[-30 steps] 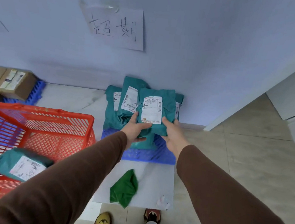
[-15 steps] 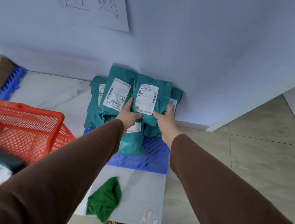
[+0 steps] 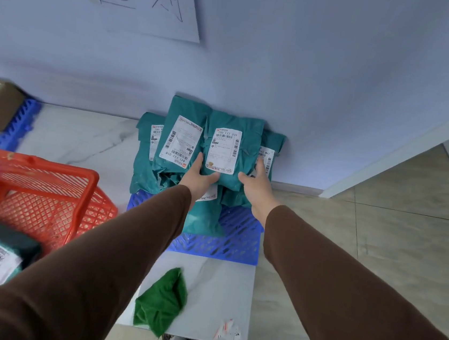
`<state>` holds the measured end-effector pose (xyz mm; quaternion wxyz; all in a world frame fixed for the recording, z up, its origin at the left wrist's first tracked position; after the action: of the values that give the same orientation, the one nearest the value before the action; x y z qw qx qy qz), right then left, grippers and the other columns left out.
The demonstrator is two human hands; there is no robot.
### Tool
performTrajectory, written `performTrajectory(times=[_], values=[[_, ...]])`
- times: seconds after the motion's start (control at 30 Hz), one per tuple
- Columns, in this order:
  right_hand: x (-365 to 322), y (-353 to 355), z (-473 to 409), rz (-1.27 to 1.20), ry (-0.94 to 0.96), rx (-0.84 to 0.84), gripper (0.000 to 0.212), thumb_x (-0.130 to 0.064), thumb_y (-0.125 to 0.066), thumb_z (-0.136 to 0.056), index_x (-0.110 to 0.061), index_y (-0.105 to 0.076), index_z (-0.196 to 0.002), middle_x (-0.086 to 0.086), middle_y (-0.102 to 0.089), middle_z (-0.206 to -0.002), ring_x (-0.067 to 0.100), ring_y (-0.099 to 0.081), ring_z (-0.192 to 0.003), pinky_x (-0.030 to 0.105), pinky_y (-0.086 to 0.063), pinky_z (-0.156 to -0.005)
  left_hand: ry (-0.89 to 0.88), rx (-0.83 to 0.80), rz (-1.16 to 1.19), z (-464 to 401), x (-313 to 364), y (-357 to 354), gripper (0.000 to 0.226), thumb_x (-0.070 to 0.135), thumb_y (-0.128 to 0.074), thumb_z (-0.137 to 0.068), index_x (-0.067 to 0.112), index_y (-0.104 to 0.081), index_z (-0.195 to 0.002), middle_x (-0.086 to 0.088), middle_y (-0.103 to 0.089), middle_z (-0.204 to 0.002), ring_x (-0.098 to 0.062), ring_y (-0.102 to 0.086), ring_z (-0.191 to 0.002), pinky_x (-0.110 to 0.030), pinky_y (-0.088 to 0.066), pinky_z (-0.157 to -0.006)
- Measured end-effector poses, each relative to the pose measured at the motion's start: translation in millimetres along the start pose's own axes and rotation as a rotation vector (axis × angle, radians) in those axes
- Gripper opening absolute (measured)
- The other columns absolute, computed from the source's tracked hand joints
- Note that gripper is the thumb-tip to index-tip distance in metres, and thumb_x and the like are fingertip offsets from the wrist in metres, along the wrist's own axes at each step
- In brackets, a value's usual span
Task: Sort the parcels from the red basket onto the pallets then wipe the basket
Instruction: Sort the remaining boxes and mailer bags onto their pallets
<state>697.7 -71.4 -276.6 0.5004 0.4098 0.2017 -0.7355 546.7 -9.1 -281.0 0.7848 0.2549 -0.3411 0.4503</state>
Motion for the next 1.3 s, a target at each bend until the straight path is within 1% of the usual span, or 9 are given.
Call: performTrajectory(times=[0.13, 0.27, 0.5, 0.6, 0.73, 0.83, 1.0, 1.13, 1.3], values=[[-20, -2, 26, 0.071, 0.032, 0.041, 0.074, -0.018, -0.057, -0.1, -0.032, -0.016, -0.16, -0.008, -0.021, -0.166, 0.017, -0.023, -0.152, 0.042, -0.027, -0.122, 0.004, 0.008, -0.002, 31, 12, 5, 0.087, 0.024, -0.065, -0.096, 0.025, -0.007, -0.161, -0.004, -0.022, -0.165, -0.021, -0.029, -0.15, -0.038, -0.026, -0.12], [-45, -13, 56, 0.097, 0.091, 0.067, 0.067, -0.018, -0.058, -0.099, -0.031, -0.029, -0.157, -0.006, -0.027, -0.164, 0.016, -0.027, -0.15, 0.039, -0.029, -0.12, -0.027, 0.021, -0.005, 61, 27, 18, 0.082, 0.027, -0.063, -0.098, 0.026, -0.01, -0.161, -0.003, -0.019, -0.167, -0.022, -0.028, -0.15, -0.041, -0.026, -0.121], [-82, -63, 118, 0.074, 0.157, 0.01, 0.058, -0.023, -0.058, -0.099, -0.029, -0.038, -0.153, -0.003, -0.035, -0.16, 0.014, -0.032, -0.146, 0.03, -0.032, -0.11, -0.11, 0.07, 0.05, 118, 53, 66, 0.077, 0.023, -0.063, -0.098, 0.025, -0.018, -0.16, -0.001, -0.027, -0.164, -0.02, -0.037, -0.145, -0.028, -0.032, -0.104], [-93, -97, 145, 0.071, 0.194, -0.006, 0.056, -0.025, -0.06, -0.099, -0.026, -0.041, -0.152, -0.003, -0.042, -0.156, 0.013, -0.042, -0.137, 0.028, -0.036, -0.103, -0.157, 0.087, 0.077, 144, 56, 100, 0.073, 0.019, -0.063, -0.097, 0.022, -0.024, -0.159, 0.008, -0.037, -0.153, -0.014, -0.043, -0.136, -0.026, -0.034, -0.1], [-97, -156, 185, 0.034, 0.204, -0.015, 0.056, -0.025, -0.06, -0.098, -0.022, -0.043, -0.151, 0.0, -0.043, -0.155, 0.016, -0.043, -0.139, 0.028, -0.036, -0.103, -0.195, 0.104, 0.07, 177, 48, 158, 0.069, 0.017, -0.063, -0.097, 0.017, -0.028, -0.157, -0.006, -0.039, -0.156, -0.011, -0.049, -0.124, -0.023, -0.038, -0.097], [-92, -207, 217, 0.003, 0.206, -0.011, 0.055, -0.024, -0.06, -0.099, -0.018, -0.044, -0.15, 0.002, -0.044, -0.154, 0.016, -0.044, -0.138, 0.026, -0.035, -0.104, -0.225, 0.088, 0.069, 197, 34, 207, 0.064, 0.012, -0.06, -0.099, 0.01, -0.03, -0.155, -0.004, -0.044, -0.148, 0.004, -0.056, -0.105, -0.012, -0.043, -0.083], [-82, -283, 258, -0.035, 0.182, -0.021, 0.054, -0.022, -0.06, -0.1, -0.012, -0.043, -0.15, 0.003, -0.048, -0.15, 0.013, -0.05, -0.13, 0.018, -0.042, -0.094, -0.215, 0.077, 0.022, 225, 4, 290, 0.069, 0.019, -0.066, -0.095, 0.015, -0.032, -0.156, -0.006, -0.038, -0.157, -0.014, -0.039, -0.139, -0.025, -0.034, -0.103], [-77, -325, 274, -0.001, 0.153, -0.045, 0.052, -0.023, -0.059, -0.1, -0.011, -0.046, -0.149, 0.006, -0.05, -0.149, 0.019, -0.053, -0.132, 0.028, -0.044, -0.101, -0.197, 0.101, 0.018, 236, -10, 339, 0.065, 0.018, -0.065, -0.096, 0.015, -0.035, -0.154, -0.007, -0.041, -0.154, -0.009, -0.045, -0.121, -0.021, -0.04, -0.09], [-72, -360, 278, 0.093, 0.139, -0.084, 0.05, -0.025, -0.058, -0.101, -0.011, -0.048, -0.147, 0.005, -0.05, -0.15, 0.019, -0.048, -0.136, 0.026, -0.039, -0.105, -0.18, 0.136, 0.031, 238, -25, 386, 0.065, 0.02, -0.068, -0.094, 0.014, -0.039, -0.152, -0.008, -0.043, -0.154, -0.017, -0.046, -0.13, -0.028, -0.04, -0.1]])
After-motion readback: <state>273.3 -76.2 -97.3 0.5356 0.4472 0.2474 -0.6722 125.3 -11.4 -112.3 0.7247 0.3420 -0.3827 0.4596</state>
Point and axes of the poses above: each hand's wrist, its own z-axis away from the middle knuckle, its own y-axis out of the back of the hand, x = y × z, the point moved 3 cm from there along -z, towards the middle knuckle
